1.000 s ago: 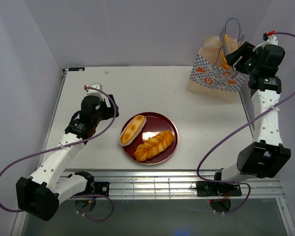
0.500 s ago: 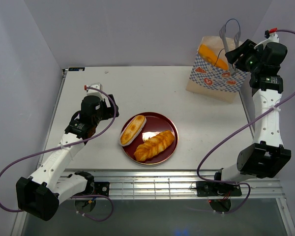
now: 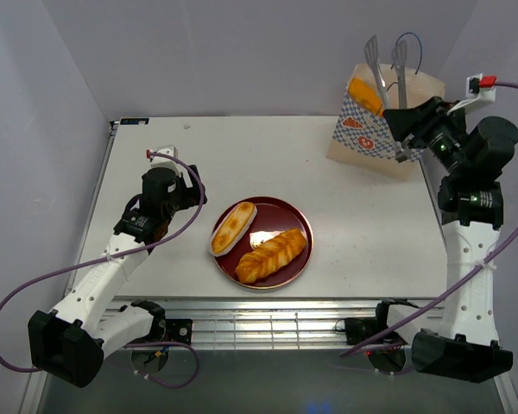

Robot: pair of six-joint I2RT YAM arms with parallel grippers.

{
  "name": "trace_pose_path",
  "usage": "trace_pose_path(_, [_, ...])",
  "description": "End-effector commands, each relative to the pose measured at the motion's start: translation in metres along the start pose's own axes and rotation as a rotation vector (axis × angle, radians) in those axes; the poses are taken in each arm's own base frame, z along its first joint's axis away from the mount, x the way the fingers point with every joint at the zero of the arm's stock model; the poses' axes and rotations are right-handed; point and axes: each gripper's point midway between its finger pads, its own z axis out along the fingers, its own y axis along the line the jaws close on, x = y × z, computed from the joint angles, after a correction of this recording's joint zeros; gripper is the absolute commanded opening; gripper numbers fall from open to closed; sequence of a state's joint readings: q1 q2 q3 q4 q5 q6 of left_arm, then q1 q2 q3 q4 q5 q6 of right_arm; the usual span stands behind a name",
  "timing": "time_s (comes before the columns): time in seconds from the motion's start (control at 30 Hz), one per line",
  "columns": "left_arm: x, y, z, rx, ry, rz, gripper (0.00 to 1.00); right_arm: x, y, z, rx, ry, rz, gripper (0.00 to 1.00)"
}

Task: Place the fake bread into the paper bag

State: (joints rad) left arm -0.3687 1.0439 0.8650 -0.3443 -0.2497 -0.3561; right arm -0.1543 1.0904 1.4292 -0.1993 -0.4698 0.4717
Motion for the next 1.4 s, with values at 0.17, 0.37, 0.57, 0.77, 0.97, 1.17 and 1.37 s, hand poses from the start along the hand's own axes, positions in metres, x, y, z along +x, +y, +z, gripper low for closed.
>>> trace_pose_path(0.17, [-0.022,0.001,-0.01,-0.015,-0.066,-0.009,0.98,0.157,0.033,-0.015,-0.125,0.255,0.019,0.56])
trace_pose_path(0.37, [-0.022,0.005,-0.008,-0.04,-0.067,-0.005,0.98,0.246,0.05,-0.043,-0.188,0.425,0.019,0.55])
trace_pose_path(0.57, [-0.02,0.006,-0.007,-0.042,-0.062,-0.001,0.98,0.285,0.059,-0.069,-0.235,0.55,-0.006,0.55])
trace_pose_path(0.77, [-0.02,0.007,-0.007,-0.05,-0.063,-0.001,0.98,0.295,0.052,-0.08,-0.192,0.573,-0.025,0.55])
trace_pose_path(0.97, [-0.021,0.007,-0.007,-0.052,-0.065,-0.005,0.98,0.285,0.023,-0.082,-0.036,0.492,-0.092,0.53])
trace_pose_path(1.17, [-0.022,0.01,-0.007,-0.064,-0.076,-0.004,0.98,0.28,-0.016,-0.083,0.147,0.397,-0.15,0.53])
trace_pose_path(1.37, [-0.024,0.019,-0.008,-0.113,-0.091,0.005,0.98,0.286,-0.048,-0.081,0.292,0.388,-0.221,0.54])
